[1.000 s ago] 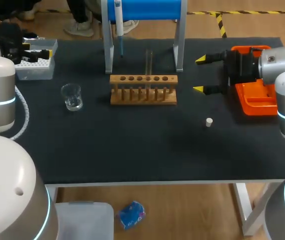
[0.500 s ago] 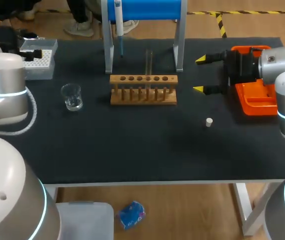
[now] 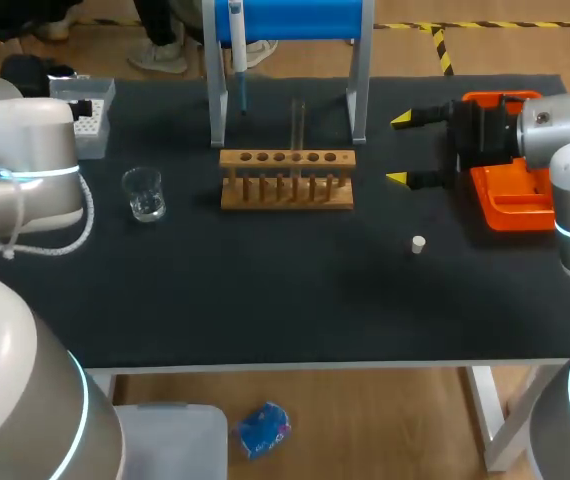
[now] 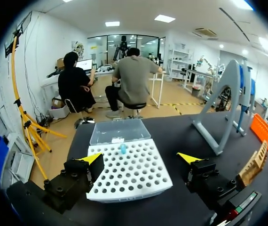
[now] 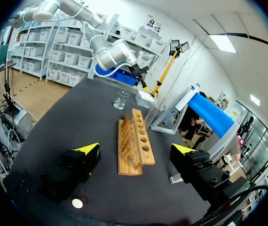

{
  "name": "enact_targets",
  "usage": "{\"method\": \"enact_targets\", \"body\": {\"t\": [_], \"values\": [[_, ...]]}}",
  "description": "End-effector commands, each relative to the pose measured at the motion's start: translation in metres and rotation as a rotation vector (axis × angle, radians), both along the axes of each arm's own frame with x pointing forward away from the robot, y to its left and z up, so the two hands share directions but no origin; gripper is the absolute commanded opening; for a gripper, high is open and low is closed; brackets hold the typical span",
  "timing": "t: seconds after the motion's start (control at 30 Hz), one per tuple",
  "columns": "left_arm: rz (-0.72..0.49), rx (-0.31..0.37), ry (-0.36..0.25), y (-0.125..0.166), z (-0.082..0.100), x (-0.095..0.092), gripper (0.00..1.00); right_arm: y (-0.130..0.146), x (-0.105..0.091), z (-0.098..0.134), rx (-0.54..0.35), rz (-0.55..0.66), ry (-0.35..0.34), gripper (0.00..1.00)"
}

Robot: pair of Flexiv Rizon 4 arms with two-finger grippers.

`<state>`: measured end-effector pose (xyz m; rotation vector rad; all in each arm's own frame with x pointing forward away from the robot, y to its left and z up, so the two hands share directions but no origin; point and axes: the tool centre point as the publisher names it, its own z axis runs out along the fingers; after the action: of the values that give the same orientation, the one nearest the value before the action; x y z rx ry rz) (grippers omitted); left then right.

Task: Invert the test tube, pick up the pipette, mount the tip to pipette, aspirate from beaker and dispense into the tube, eject the tip, return the pipette, and cap with the stopper.

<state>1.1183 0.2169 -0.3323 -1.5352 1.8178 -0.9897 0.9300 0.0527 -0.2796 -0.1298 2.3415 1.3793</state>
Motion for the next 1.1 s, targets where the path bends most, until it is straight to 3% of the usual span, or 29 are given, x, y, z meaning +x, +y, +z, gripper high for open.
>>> {"method": "enact_targets", "body": {"t": [0.03,0.33,0.47,1.1], "values": [[0.018,0.008,0.015,0.003,-0.007,0.022,1.0,0.0,-0.001,0.0,0.0,0.0,-0.002,1.0],[0.036,0.016,0.021,0.006,-0.014,0.047,1.0,0.0,-0.001,0.0,0.0,0.0,-0.002,1.0],[0.04,0.015,0.031,0.009,-0.017,0.054,0.92,0.0,-0.001,0.0,0.0,0.0,-0.002,1.0],[0.071,0.016,0.056,0.018,-0.029,0.061,0.79,0.0,-0.001,0.0,0.0,0.0,-0.002,1.0]]}}
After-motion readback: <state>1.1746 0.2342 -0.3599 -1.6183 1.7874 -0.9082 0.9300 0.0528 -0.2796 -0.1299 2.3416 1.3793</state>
